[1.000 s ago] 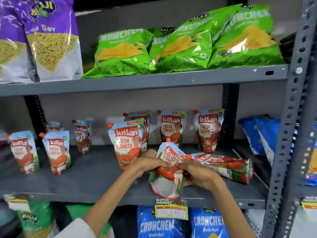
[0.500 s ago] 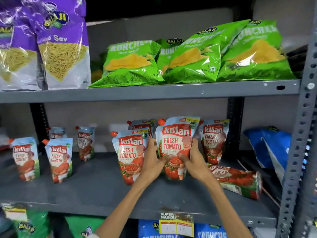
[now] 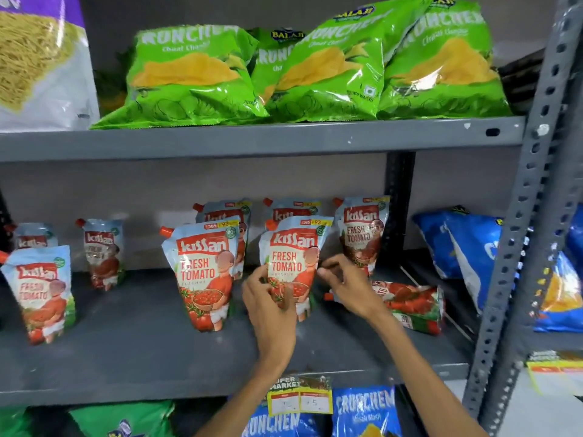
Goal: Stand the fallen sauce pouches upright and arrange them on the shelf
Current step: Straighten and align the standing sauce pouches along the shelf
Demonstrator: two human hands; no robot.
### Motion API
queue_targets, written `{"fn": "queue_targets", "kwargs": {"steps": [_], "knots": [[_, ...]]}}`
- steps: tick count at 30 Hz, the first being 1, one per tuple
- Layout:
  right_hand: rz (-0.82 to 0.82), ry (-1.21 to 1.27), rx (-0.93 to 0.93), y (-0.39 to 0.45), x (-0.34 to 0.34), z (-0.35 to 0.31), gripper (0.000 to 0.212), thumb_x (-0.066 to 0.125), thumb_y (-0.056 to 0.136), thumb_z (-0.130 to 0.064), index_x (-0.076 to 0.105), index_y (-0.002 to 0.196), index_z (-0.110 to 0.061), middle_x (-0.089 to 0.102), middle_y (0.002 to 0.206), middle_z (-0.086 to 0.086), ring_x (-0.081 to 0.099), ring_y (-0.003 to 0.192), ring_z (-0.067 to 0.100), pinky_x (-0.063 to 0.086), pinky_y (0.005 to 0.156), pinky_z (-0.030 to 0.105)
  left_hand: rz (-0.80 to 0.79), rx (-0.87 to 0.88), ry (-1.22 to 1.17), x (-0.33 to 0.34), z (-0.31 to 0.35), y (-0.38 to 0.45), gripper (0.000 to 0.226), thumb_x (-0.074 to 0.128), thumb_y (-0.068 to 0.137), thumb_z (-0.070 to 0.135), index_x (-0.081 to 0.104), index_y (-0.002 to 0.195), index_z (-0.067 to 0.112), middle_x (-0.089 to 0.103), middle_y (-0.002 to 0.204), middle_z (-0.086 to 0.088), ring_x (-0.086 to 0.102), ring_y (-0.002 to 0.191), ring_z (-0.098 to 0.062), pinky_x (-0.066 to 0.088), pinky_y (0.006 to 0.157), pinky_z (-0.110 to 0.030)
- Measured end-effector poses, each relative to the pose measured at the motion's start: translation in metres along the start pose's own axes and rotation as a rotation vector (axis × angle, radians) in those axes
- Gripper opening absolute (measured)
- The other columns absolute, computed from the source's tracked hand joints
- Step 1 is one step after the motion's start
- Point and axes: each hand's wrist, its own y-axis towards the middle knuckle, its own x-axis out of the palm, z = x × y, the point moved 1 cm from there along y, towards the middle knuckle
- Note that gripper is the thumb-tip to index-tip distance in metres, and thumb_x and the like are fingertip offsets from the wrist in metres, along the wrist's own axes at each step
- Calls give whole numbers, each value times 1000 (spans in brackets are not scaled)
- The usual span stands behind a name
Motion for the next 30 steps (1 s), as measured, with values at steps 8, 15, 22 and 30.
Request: {"fn": "queue_targets", "kwargs": {"steps": [8, 15, 22, 30], "knots": [[-180, -693, 503, 14, -98, 25, 36, 45, 97, -23, 58, 124, -4, 61, 130, 19, 61, 116, 37, 51, 97, 46, -531, -1199, -747, 74, 68, -35, 42, 66, 94, 23, 48, 127, 5, 52, 133, -25, 56, 120, -37, 53, 90, -58], [-279, -652, 567, 0, -104, 26, 37, 48, 97, -20, 51, 130, -4, 57, 138, 16, 58, 123, 32, 48, 94, 39, -690, -1370, -759, 102, 85, -28, 59, 59, 92, 49, 58, 118, -4, 52, 140, -31, 40, 140, -46, 30, 113, -64], [-13, -504, 478, -19, -111, 17, 31, 42, 95, -11, 52, 123, -2, 56, 132, 23, 55, 122, 38, 47, 99, 41, -509, -1012, -509, 115, 77, -48, 36, 68, 84, 1, 55, 116, 11, 69, 110, -15, 68, 99, -32, 59, 77, -49], [377, 38, 19, -30, -113, 12, 32, 51, 93, -1, 45, 117, -21, 59, 118, 7, 60, 102, 13, 52, 81, 18, -333, -303, -340, 110, 84, -11, 65, 72, 82, -1, 39, 126, 32, 65, 115, 11, 63, 110, -10, 58, 93, -38]]}}
